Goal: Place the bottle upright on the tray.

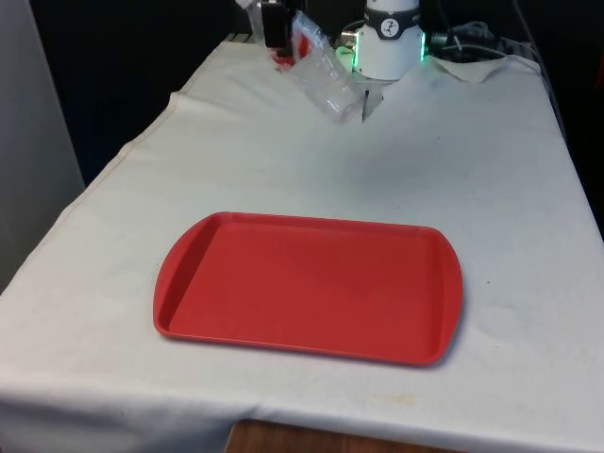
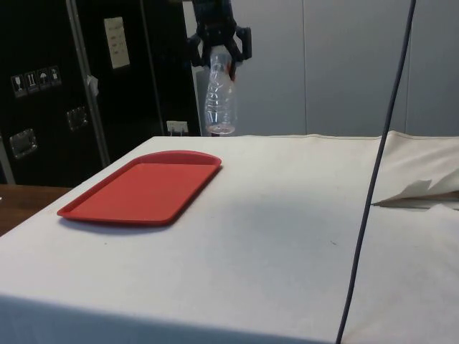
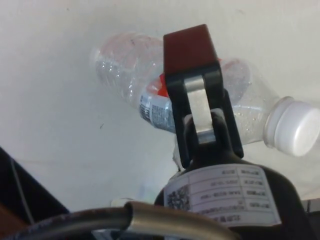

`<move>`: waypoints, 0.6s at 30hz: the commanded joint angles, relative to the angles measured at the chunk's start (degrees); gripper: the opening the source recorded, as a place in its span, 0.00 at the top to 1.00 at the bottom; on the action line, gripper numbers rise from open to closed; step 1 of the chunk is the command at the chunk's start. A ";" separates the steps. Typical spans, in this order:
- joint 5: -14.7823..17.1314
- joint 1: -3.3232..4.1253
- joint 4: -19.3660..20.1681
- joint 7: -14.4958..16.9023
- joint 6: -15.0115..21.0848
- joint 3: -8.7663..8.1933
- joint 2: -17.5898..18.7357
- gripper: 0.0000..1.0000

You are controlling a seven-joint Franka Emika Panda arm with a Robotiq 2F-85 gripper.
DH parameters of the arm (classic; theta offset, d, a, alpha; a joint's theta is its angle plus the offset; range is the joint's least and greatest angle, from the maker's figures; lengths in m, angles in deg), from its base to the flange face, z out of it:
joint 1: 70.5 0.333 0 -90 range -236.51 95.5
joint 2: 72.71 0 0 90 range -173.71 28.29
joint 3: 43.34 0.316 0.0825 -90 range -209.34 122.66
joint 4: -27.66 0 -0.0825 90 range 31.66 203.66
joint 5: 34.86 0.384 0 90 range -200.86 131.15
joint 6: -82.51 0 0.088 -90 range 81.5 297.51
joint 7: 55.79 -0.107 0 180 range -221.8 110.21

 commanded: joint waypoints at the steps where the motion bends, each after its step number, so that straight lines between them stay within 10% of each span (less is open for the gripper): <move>1: -0.97 0.17 -0.11 -0.97 1.15 0.00 0.23 0.67; 18: -7.05 0.11 -1.20 -3.78 4.35 0.69 1.89 0.67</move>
